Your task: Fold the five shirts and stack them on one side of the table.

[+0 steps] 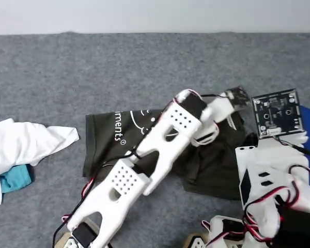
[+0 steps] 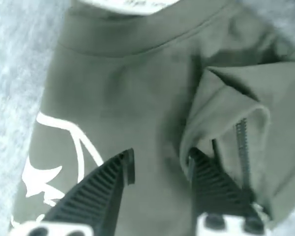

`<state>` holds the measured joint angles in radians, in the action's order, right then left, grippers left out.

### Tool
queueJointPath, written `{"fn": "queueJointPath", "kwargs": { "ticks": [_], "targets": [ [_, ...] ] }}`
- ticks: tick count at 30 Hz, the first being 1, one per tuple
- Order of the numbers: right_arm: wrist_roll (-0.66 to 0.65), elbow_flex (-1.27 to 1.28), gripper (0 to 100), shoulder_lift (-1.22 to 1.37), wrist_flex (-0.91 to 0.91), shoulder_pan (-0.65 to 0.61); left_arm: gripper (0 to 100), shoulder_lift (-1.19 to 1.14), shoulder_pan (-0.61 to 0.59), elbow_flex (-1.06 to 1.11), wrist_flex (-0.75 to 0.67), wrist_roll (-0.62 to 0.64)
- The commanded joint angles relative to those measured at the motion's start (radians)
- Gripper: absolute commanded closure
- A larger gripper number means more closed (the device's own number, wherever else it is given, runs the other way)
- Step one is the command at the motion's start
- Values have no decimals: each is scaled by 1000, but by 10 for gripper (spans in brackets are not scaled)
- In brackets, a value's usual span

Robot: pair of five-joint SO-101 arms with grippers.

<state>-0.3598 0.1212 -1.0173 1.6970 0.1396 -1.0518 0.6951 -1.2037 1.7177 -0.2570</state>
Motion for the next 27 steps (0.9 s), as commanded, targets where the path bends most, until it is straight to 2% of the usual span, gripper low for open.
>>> {"fn": "queueJointPath", "kwargs": {
  "ticks": [1, 6, 14, 27],
  "targets": [
    [6, -3, 989, -28, -4, 5, 815, 123, 49, -44, 38, 26],
    [6, 0, 989, -59, -4, 5, 815, 206, 138, 54, 38, 31],
    [6, 3, 989, -59, 2, 5, 815, 285, 221, 340, 37, 66],
    [6, 3, 989, -59, 8, 5, 815, 304, 186, 522, 26, 86]
  ]
}}
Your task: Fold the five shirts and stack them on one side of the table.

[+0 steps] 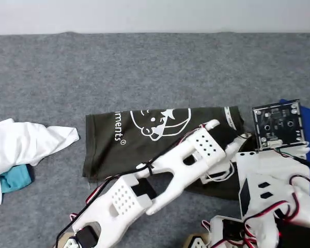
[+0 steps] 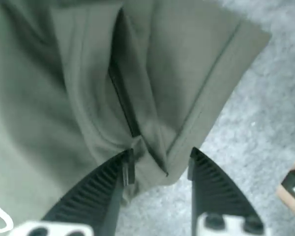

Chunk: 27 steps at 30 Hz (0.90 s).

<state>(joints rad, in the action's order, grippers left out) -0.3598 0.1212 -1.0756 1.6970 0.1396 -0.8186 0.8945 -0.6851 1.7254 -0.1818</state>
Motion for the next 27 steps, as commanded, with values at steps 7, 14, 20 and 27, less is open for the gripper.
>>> {"fn": "queueJointPath", "kwargs": {
  "ticks": [7, 14, 20, 27],
  "targets": [
    [6, 3, 989, -1, 8, 5, 815, 66, -55, 16, -9, 9],
    [6, 3, 989, -1, 8, 5, 817, -29, -55, 27, -9, 9],
    [6, 3, 989, -1, 8, 5, 886, -35, -52, -36, -3, 9],
    [6, 0, 989, -2, 8, 7, 985, -35, -58, -102, 28, 5]
  ]
}}
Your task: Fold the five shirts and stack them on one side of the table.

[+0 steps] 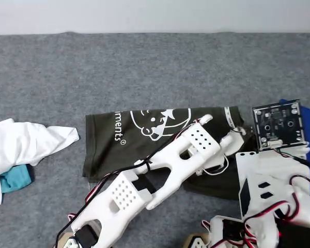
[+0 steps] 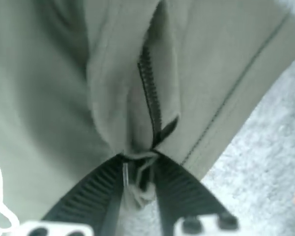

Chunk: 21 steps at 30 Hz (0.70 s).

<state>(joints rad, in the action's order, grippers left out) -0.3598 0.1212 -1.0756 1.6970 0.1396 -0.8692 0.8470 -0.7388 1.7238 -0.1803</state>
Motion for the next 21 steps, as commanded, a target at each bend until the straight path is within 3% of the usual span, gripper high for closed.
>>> {"fn": "queueJointPath", "kwargs": {
  "ticks": [1, 14, 21],
  "targets": [
    [6, 0, 989, -2, 8, 7, 993, 15, -20, -56, 29, 3],
    [6, 2, 989, -2, 8, 7, 991, -8, -255, -137, -40, -11],
    [6, 2, 989, -2, 8, 7, 859, -41, -258, -143, 18, -8]
  ]
}}
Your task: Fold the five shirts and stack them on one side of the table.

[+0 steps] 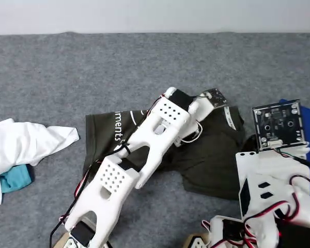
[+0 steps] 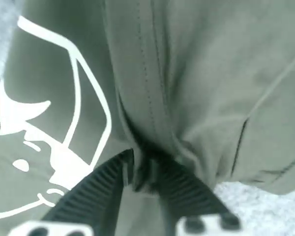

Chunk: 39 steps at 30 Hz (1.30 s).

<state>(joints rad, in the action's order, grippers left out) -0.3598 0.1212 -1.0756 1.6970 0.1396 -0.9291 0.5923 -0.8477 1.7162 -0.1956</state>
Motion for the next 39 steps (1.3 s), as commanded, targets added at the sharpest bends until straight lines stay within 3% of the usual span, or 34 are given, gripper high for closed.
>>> {"fn": "queueJointPath", "kwargs": {
  "ticks": [1, 19, 28, 33, 39],
  "targets": [
    [6, 2, 989, -2, 8, 7, 852, 26, -3, -35, 28, 5],
    [6, 2, 989, -2, 8, 7, 844, 281, 9, -27, 38, 9],
    [8, 2, 989, -2, 8, 7, 854, 97, 32, 28, 35, 25],
    [6, 2, 989, -2, 8, 7, 923, -9, 34, 73, 37, 41],
    [6, 2, 989, -2, 8, 7, 932, 32, 74, 82, 38, 44]
  ]
}}
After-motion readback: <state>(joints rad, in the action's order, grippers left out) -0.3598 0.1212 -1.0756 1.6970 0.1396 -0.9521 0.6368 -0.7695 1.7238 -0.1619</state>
